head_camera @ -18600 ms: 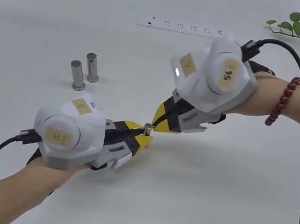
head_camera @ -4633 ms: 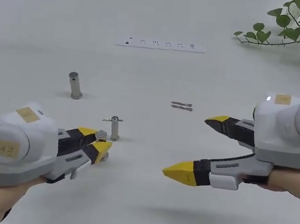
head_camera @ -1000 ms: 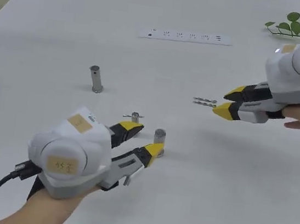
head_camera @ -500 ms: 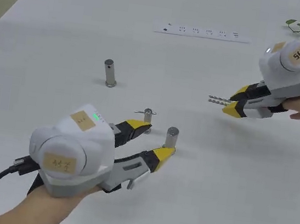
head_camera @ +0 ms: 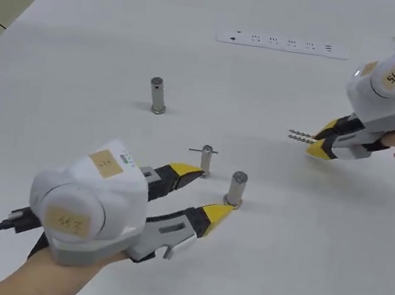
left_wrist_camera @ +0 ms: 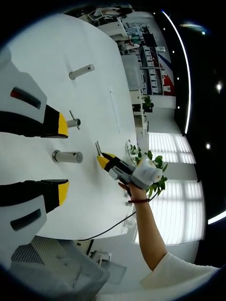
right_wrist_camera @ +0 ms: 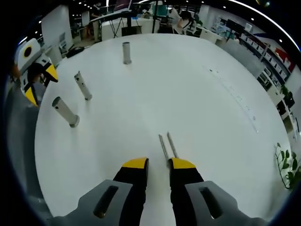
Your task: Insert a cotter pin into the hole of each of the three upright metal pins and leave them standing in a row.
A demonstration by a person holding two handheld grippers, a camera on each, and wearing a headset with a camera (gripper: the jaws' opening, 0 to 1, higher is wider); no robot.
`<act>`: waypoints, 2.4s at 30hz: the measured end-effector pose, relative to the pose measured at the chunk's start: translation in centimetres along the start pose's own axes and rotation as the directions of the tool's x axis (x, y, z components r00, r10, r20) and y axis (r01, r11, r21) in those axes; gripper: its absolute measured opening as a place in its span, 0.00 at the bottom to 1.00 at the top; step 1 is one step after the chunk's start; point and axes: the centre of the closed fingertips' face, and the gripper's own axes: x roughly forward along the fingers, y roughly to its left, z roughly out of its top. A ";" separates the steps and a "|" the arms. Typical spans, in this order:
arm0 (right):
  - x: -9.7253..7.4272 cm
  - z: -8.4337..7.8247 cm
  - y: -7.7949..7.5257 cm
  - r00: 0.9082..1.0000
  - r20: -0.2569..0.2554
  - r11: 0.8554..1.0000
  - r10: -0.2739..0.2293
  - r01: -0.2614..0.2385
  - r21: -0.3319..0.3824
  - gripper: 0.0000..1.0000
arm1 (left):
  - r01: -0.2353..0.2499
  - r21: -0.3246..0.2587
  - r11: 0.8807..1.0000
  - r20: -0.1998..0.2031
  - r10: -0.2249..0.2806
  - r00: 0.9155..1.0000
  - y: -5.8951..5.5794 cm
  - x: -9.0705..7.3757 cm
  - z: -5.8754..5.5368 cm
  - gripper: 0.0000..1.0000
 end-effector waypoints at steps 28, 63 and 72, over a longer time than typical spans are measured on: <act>1.4 -0.6 -1.2 0.992 -0.085 0.995 0.091 -0.094 -0.029 0.08 | -0.008 -0.027 1.000 0.010 0.008 1.000 1.3 -1.2 0.4 0.33; -3.4 1.6 0.5 0.996 -0.057 0.971 -0.072 0.057 -0.232 0.03 | 0.037 -0.013 0.999 0.027 -0.037 0.999 1.1 -1.5 2.4 0.33; -6.4 4.4 2.9 0.994 0.035 0.956 -0.101 0.107 -0.274 0.03 | 0.063 -0.032 0.998 0.045 -0.061 0.997 0.7 -1.6 3.6 0.33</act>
